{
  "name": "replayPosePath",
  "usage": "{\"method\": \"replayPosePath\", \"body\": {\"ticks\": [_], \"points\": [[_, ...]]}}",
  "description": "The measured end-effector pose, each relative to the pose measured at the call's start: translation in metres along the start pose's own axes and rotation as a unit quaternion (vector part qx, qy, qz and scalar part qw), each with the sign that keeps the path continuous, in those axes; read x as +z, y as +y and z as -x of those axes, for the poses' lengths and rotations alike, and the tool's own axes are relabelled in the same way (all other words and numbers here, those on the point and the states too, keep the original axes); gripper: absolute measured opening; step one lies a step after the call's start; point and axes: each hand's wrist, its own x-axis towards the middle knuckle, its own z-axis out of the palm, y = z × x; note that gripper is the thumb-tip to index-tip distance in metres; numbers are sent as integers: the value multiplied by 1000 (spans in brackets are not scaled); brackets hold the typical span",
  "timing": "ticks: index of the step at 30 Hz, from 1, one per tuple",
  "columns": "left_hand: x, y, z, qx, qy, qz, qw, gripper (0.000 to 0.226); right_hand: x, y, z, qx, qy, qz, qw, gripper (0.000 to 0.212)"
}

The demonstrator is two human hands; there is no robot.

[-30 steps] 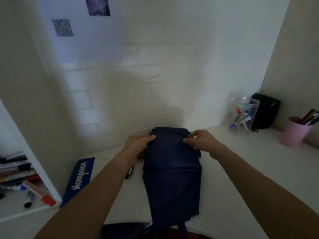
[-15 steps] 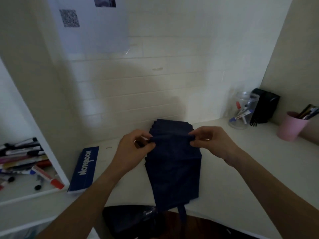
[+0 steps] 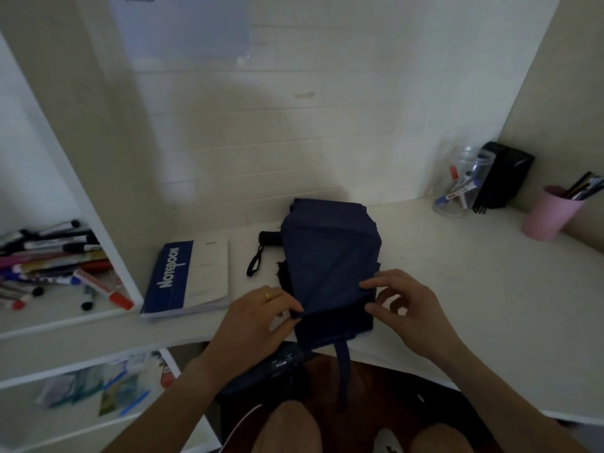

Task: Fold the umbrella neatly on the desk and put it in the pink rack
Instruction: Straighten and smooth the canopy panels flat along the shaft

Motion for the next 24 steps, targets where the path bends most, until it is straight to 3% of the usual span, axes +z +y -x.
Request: {"method": "replayPosePath", "body": {"ticks": [5, 8, 12, 16, 19, 22, 24], "points": [[2, 3, 4, 84, 8, -71, 994, 8, 5, 0, 5, -79, 25, 100, 992, 38], [4, 6, 9, 96, 15, -70, 993, 8, 7, 7, 11, -104, 31, 188, 976, 31], [8, 4, 18, 104, 5, -55, 993, 11, 8, 16, 21, -144, 41, 225, 963, 28], [8, 1, 16, 94, -66, -35, 993, 17, 8, 21, 26, -180, 22, 248, 952, 25], [-6, 3, 4, 41, -139, 29, 989, 30, 5, 22, 29, -187, -7, 256, 948, 21], [-16, 8, -22, -9, -74, 89, 993, 26, 3, 25, 27, -203, -18, 258, 944, 21], [-5, 6, -40, 19, -31, 12, 999, 27, 4, 28, 25, -216, -22, 262, 940, 22]]}}
